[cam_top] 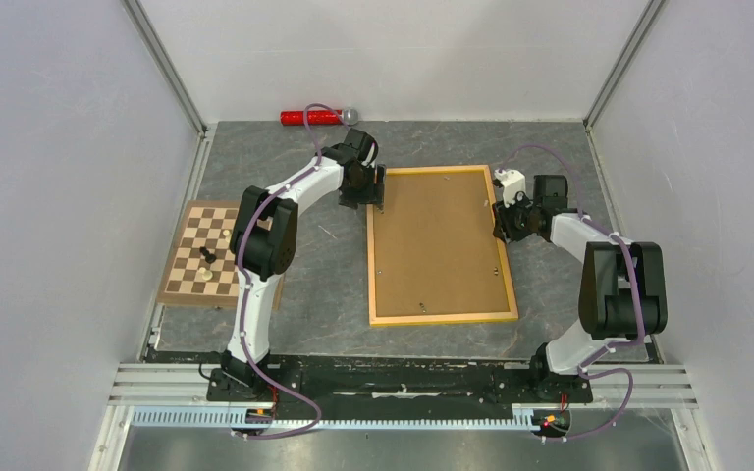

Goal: Put the photo into the frame

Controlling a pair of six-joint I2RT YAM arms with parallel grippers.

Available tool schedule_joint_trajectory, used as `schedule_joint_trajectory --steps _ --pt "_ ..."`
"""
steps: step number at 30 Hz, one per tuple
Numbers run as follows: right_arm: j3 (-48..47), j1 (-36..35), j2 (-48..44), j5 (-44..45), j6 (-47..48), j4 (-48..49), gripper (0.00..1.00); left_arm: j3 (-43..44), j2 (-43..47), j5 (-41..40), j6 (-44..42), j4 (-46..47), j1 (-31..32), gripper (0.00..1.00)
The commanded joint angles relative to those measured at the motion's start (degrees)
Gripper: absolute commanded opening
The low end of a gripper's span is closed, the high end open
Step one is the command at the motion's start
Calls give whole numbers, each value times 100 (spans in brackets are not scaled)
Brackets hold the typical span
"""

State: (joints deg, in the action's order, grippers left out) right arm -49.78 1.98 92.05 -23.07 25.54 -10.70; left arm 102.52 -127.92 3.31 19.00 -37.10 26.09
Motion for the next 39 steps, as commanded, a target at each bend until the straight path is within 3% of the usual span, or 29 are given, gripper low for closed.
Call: schedule_joint_trajectory --steps 1,8,13,27,39 --pt "-25 -13 126 48 -69 311 38 241 -128 168 320 204 -23 74" --pt "-249 -13 426 327 -488 518 43 203 -75 206 313 214 -31 74" --pt "-481 -13 718 282 -735 582 40 199 -48 232 292 212 -28 74" --pt "-487 158 1038 110 -970 651 9 188 -22 174 302 213 -40 75" --pt "-329 206 919 57 -1042 770 2 214 -170 209 490 77 -33 73"
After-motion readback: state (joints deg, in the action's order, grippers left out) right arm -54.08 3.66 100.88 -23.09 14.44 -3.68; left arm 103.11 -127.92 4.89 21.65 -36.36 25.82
